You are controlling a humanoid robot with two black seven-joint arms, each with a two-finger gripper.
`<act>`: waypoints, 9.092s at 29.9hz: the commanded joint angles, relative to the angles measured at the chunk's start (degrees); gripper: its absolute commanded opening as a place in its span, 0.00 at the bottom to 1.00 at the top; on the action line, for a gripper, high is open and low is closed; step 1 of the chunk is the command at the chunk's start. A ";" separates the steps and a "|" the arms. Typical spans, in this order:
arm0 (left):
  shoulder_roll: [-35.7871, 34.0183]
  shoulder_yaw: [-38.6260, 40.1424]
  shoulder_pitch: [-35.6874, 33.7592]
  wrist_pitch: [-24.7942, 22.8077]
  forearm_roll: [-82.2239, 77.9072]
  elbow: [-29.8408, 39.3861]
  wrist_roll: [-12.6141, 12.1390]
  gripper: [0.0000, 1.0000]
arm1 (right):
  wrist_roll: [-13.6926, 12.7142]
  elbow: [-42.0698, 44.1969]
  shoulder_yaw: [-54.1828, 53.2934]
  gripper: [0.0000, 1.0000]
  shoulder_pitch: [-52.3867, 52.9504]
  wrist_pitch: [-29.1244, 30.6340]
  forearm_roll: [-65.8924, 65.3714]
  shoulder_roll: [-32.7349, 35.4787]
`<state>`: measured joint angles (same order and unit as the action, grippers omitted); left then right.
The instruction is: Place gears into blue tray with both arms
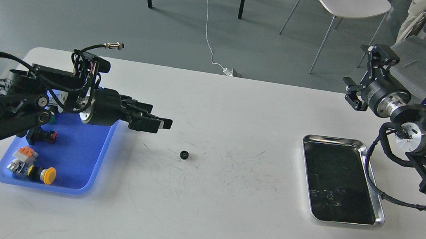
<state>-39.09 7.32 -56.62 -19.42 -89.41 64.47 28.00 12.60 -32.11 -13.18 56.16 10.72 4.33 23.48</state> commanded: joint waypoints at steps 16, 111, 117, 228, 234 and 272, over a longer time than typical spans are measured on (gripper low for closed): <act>-5.30 1.99 -4.55 -3.89 -3.91 3.90 0.00 0.99 | 0.14 1.87 0.26 0.94 0.00 0.17 -0.28 0.60; 18.87 -9.08 4.06 20.13 -28.36 -8.58 0.00 0.97 | 4.27 10.74 -16.62 0.95 -5.45 -1.06 -2.57 -0.72; 19.40 -9.08 4.06 21.44 -27.22 -9.89 0.00 0.95 | 4.18 10.84 -14.59 0.95 -5.89 -1.06 -2.83 -0.72; -8.28 -13.04 5.11 26.63 -22.91 -13.94 0.00 0.10 | 5.94 12.42 -10.81 0.95 -6.50 -1.14 -3.01 -3.88; -11.01 -12.77 7.39 27.07 -21.51 -13.41 0.00 0.10 | 5.94 12.42 -10.81 0.95 -6.42 -1.06 -3.01 -3.89; -12.94 -13.30 12.50 27.25 -17.73 -7.78 0.00 0.12 | 5.94 12.51 -6.86 0.95 -6.59 -0.97 -3.10 -4.24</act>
<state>-52.10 -5.98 -44.08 7.83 -107.15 56.71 27.99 18.55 -19.55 -20.04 49.57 9.77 1.22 19.26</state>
